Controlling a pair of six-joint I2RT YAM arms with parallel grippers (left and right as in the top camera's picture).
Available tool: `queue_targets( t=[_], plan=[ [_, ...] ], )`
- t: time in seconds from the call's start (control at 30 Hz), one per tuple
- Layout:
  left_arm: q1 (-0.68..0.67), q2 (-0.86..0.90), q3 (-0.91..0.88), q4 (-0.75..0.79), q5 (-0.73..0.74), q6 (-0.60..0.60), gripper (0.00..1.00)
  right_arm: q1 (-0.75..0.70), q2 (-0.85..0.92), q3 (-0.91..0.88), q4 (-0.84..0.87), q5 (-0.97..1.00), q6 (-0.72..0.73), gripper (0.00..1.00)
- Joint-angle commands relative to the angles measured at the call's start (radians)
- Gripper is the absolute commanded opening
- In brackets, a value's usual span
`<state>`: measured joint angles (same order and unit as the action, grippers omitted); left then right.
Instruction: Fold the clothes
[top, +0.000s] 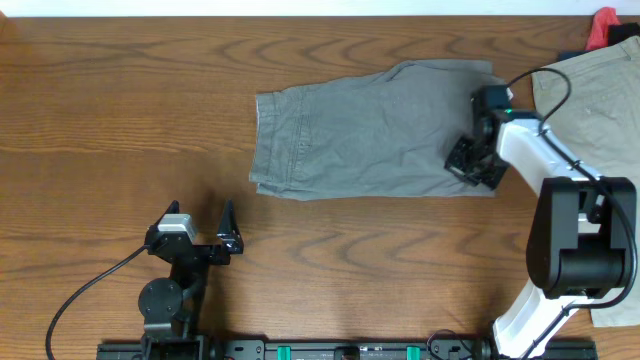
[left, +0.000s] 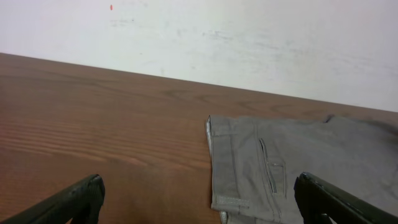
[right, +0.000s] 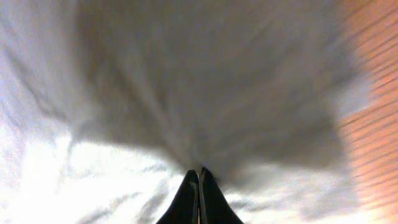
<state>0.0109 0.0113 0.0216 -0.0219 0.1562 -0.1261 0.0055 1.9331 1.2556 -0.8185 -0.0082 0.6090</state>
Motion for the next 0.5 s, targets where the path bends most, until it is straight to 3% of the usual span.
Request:
queue_targets(
  t=[0.0,0.03,0.07,0.13,0.2,0.47],
  plan=[
    [-0.002,-0.005,-0.018,-0.03,0.011,0.01,0.98,-0.016,0.008,0.078,-0.009,0.021,-0.052,0.06],
    [-0.002,-0.005,-0.018,-0.03,0.011,0.01,0.98,-0.015,0.007,0.095,-0.008,0.006,-0.079,0.11],
    [-0.002,-0.005,-0.018,-0.02,0.014,0.005,0.98,-0.013,0.006,0.116,-0.005,-0.018,-0.107,0.24],
    [-0.002,-0.005,-0.018,0.006,0.016,-0.011,0.98,-0.011,0.006,0.152,0.005,-0.08,-0.152,0.74],
    [-0.002,-0.005,-0.018,0.008,0.014,-0.027,0.98,-0.011,0.006,0.175,0.019,-0.129,-0.166,0.98],
    [-0.001,-0.002,-0.017,0.301,0.015,-0.02,0.98,-0.012,0.006,0.19,0.143,-0.138,-0.165,0.99]
  ],
)
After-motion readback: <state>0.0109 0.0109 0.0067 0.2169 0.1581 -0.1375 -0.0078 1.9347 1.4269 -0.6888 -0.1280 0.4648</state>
